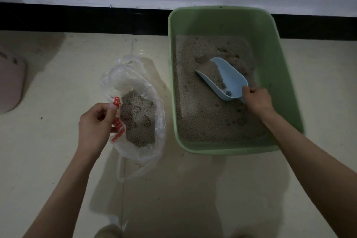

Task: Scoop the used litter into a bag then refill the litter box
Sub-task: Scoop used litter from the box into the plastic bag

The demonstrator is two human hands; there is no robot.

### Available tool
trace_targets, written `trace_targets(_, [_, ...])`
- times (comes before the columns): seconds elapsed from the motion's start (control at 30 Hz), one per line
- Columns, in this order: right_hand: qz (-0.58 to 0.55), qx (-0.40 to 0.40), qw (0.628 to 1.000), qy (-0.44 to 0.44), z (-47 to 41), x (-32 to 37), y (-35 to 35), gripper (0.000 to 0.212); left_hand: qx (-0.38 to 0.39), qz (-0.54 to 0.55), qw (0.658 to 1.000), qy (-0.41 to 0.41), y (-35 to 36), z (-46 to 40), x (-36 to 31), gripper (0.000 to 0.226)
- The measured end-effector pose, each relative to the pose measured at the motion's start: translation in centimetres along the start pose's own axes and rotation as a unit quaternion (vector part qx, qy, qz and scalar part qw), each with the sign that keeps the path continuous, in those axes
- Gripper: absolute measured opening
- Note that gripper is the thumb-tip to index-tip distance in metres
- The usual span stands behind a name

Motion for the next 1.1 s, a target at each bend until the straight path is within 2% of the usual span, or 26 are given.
trace_targets(0.2, [0.004,-0.002,1.0,0.029,-2.2,4.2,2.0,0.039,-0.005,0.001,1.0,0.009,0.1,-0.1,-0.5,0.017])
trace_targets(0.37, [-0.025,0.003,0.998,0.054,-3.0,7.9,4.0,0.044,-0.006,-0.01,1.0,0.011,-0.1,-0.4,-0.3,0.018])
trace_targets(0.43, [-0.035,0.013,0.997,0.066,-3.0,7.9,4.2,0.042,-0.007,-0.014,1.0,0.018,-0.2,-0.4,-0.3,0.017])
trace_targets(0.57, [-0.085,0.039,0.993,0.077,-2.1,6.6,4.7,0.022,-0.009,-0.015,1.0,0.02,-0.5,-0.3,-0.1,0.017])
trace_targets(0.7, [-0.112,0.052,0.989,0.075,-0.9,5.1,4.1,0.038,-0.004,-0.018,1.0,0.024,-0.5,-0.1,-0.1,0.017])
trace_targets(0.97, [-0.078,0.038,0.993,0.074,-0.6,3.6,1.9,0.032,0.007,-0.021,1.0,0.019,-0.6,0.1,-0.2,0.021])
trace_targets(1.1, [-0.048,0.034,0.996,0.066,-1.2,5.1,2.3,0.038,0.008,-0.023,0.999,0.022,-0.9,-0.1,-0.5,0.019])
Point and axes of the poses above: each hand's wrist, its own z-axis away from the middle knuckle, its own y-axis out of the palm, x = y × z, the point moved 9 cm from there along -z, towards the middle knuckle, and after that the axes turned 14 degrees about -x, right-handed, at the moved point
